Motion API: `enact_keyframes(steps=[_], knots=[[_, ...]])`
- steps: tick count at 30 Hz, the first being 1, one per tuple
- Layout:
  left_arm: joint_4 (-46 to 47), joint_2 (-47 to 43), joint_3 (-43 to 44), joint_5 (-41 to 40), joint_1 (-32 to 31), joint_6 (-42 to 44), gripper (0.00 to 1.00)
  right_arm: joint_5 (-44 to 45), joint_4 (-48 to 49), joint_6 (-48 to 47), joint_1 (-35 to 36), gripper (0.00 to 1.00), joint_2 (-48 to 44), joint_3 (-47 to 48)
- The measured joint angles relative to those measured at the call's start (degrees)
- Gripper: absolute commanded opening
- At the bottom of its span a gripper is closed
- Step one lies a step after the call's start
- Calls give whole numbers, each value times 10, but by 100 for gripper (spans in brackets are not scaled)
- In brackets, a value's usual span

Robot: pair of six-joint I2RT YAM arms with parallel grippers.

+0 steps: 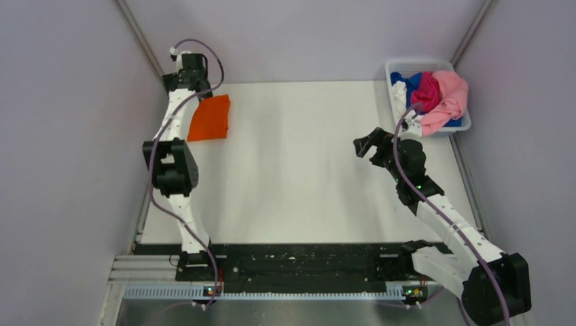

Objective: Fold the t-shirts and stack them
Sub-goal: Put the neatly folded tshirt into the corner of the board with the left arm, then reset both arms

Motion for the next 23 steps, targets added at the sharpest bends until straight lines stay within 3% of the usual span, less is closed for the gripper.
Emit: enact_keyframes(steps=[3,7,10,12,16,23], knots=[[20,-172,-164,122,-2,-64,99,-2,-11,8,0,99,-1,-16],[164,-447,-476,283,-25,-152,99,-15,-32,15,0,99,-5,-37],[250,-553,-645,362,-80,-186,99,-20,-50,16,0,99,-15,-49],[269,-578,-733,383,-137,-192,99,-15,-64,16,0,99,-24,-56],[258,-625,-861,430,-197,-198,99,14,-78,16,0,99,-52,-83],[271,-740,-872,423,-195,-205,99,44,-91,16,0,99,-97,-125]])
